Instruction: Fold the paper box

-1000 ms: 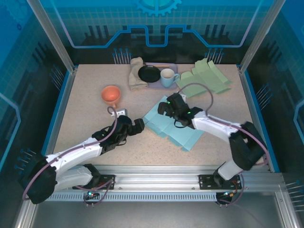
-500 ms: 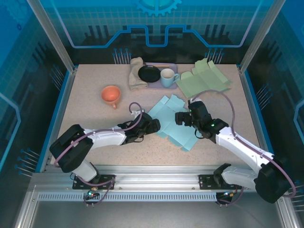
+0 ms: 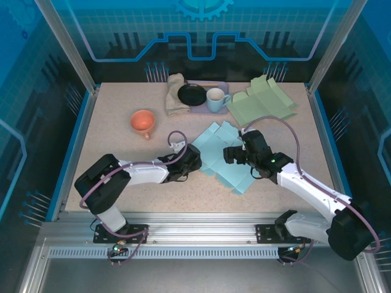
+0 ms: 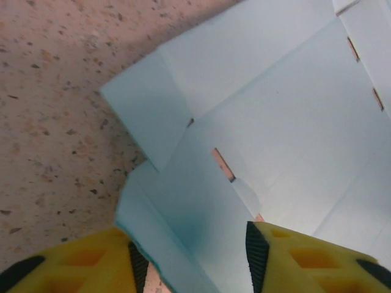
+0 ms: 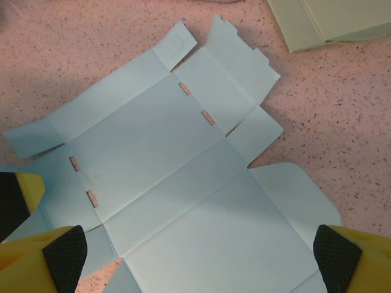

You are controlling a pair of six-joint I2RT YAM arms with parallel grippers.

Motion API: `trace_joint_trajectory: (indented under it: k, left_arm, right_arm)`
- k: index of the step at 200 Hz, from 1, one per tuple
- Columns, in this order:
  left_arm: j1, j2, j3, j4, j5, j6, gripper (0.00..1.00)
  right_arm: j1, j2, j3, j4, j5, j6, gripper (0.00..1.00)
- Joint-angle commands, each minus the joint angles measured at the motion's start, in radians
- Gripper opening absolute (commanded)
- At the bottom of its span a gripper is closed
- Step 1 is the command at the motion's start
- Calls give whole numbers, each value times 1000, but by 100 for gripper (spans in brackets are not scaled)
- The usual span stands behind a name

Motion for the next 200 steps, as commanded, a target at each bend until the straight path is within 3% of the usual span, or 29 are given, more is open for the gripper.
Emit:
trace_joint_trajectory:
  k: [1, 11, 18, 53, 95, 136, 161, 175, 200]
  left_arm:
    - [-5, -17, 44, -45, -75, 54, 37]
    - [-5, -22, 46, -39, -86, 78, 27]
    - [-5, -24, 46, -30, -97, 95, 0]
    - [-2, -42, 43, 70, -84, 260, 0]
    - [-2, -185, 4, 264, -63, 677, 0]
    - [-1, -277, 83, 269, 86, 984, 0]
    - [-1, -300, 140, 196, 122, 1102, 0]
    - [-1, -298, 164, 170, 103, 1139, 0]
    - [4, -303, 176, 145, 95, 1174, 0]
  right_arm:
    - [-3, -23, 10, 18, -12, -23, 98]
    - [-2, -24, 9, 18, -10, -27, 98]
    - [-3, -23, 9, 18, -9, -30, 98]
    - [-2, -23, 10, 21, -12, -43, 98]
    - [-4, -21, 96, -11, -15, -158, 98]
    - [-14, 90, 358, -69, -80, -539, 98]
    - [-33, 141, 563, -214, -160, -727, 89]
    - [-49, 159, 650, -325, -272, -915, 76]
    - [-76, 195, 774, -519, -283, -1148, 74]
